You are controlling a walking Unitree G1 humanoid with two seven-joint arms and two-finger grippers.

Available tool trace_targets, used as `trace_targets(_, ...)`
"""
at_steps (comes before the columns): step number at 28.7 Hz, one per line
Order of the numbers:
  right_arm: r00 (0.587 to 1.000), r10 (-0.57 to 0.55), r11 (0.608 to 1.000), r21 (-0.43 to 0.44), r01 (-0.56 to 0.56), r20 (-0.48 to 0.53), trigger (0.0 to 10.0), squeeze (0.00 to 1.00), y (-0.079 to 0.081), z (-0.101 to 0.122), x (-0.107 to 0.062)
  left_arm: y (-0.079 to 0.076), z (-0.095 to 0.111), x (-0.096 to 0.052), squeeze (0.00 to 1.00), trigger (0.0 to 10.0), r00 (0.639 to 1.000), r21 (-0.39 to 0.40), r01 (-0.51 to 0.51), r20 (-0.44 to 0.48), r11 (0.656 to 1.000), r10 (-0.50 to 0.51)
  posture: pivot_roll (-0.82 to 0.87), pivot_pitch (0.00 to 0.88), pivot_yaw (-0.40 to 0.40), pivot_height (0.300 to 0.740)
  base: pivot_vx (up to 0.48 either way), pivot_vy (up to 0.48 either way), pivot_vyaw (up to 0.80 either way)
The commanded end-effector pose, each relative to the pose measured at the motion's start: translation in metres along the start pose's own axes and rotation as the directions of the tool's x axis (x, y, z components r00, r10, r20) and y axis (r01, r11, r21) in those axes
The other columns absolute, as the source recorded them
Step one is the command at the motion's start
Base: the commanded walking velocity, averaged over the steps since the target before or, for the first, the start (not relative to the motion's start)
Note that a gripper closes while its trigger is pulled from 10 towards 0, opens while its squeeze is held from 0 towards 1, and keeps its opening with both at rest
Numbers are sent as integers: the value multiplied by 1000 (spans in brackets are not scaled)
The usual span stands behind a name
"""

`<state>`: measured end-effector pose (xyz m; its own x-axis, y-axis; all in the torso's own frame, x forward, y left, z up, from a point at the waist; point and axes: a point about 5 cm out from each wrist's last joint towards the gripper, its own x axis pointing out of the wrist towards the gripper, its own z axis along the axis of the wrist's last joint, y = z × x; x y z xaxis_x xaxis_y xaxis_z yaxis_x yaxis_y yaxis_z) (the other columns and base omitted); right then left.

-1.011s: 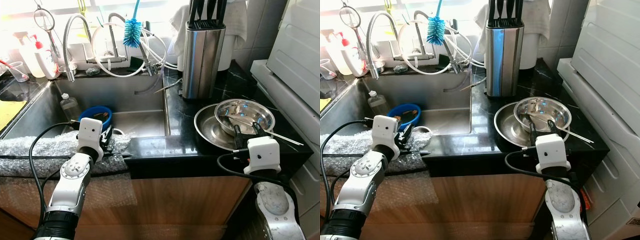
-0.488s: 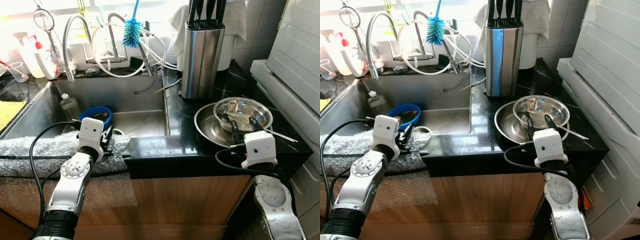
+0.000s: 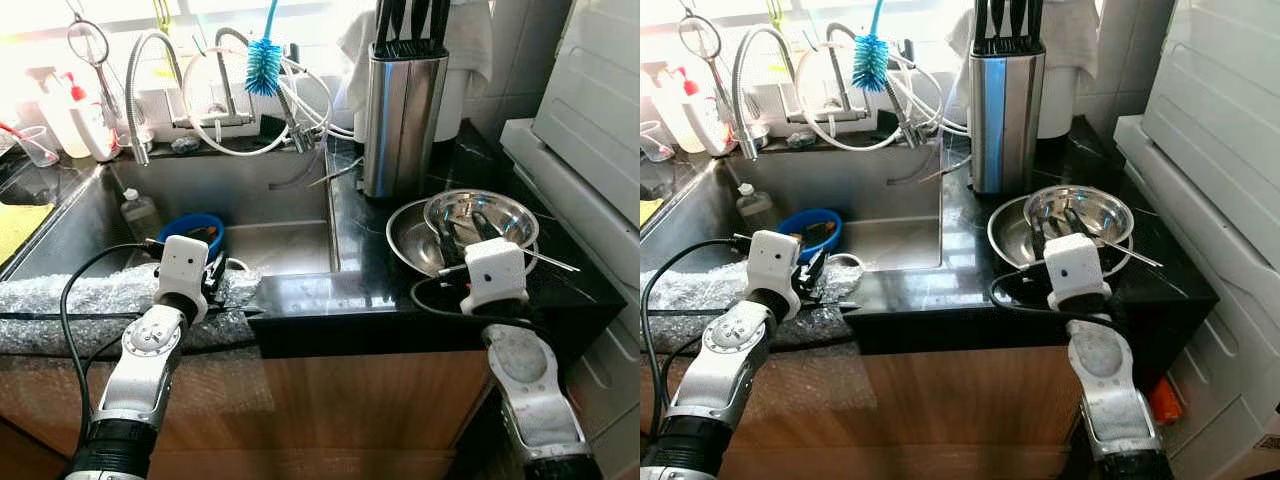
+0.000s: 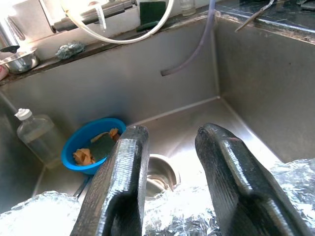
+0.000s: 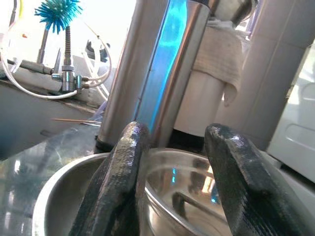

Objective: Kitchen organization

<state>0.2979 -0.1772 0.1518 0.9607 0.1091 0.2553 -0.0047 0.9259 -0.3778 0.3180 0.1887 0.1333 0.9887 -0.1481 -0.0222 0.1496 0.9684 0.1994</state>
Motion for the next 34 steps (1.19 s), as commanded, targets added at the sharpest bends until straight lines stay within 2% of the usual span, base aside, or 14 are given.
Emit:
trace_targets(1, 999, 23, 1000, 21, -23, 24, 10000, 0, 7, 4, 9, -3, -3, 2, 0, 10000, 1000, 8, 13, -26, 1000, -13, -45, 0, 90, 740, 0, 0, 0)
trace_targets(6, 998, 47, 998, 38, -49, 51, 10000, 0, 17, 9, 17, -4, -3, 2, 0, 10000, 1000, 10, 15, -25, 1000, -14, -40, 0, 89, 740, 0, 0, 0)
trace_targets(11, 992, 50, 995, 76, -59, 116, 10000, 0, 25, 29, 20, -2, -4, 1, 0, 10000, 1000, 11, 9, -24, 1000, -9, -40, 0, 89, 740, 0, 0, 0)
trace_targets(18, 988, 17, 994, 106, -33, 151, 10000, 0, 24, 45, 15, -5, -5, 1, 0, 10000, 1000, 8, 12, -25, 1000, -12, -52, 0, 89, 740, 0, 0, 0)
trace_targets(27, 992, -33, 995, 93, 22, 121, 10000, 0, 18, 50, -5, -8, -6, 1, 0, 10000, 1000, -3, 12, -22, 1000, -12, -69, 0, 82, 740, 0, 0, 0)
trace_targets(34, 995, -94, 992, 91, 92, 23, 10000, 0, 11, 37, -27, -12, -8, 1, 0, 10000, 1000, -8, 20, -22, 1000, -20, -83, 0, 79, 740, 0, 0, 0)
